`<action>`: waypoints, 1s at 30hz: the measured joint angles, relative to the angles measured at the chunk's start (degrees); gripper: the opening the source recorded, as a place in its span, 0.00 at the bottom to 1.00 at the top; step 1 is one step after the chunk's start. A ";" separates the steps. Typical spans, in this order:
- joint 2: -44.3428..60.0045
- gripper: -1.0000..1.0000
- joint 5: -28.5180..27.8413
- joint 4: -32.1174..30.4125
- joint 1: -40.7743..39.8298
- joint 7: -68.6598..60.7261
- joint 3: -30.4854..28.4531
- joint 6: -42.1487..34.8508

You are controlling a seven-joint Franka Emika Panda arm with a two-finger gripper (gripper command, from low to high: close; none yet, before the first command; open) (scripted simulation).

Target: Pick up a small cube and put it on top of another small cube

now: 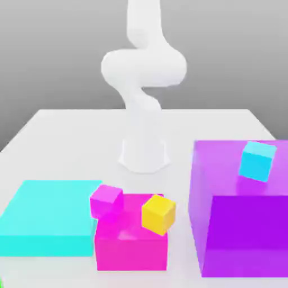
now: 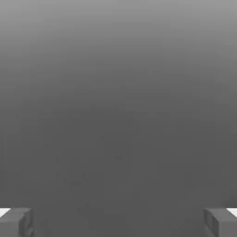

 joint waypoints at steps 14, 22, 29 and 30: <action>29.44 0.50 -1.84 7.12 -8.55 13.58 -2.26 4.50; 46.07 0.50 -0.29 11.12 -13.06 19.47 -4.75 7.09; 60.71 0.50 3.32 14.64 -16.15 23.18 -6.75 9.30; 62.81 0.50 3.96 15.14 -16.73 23.63 -6.94 9.60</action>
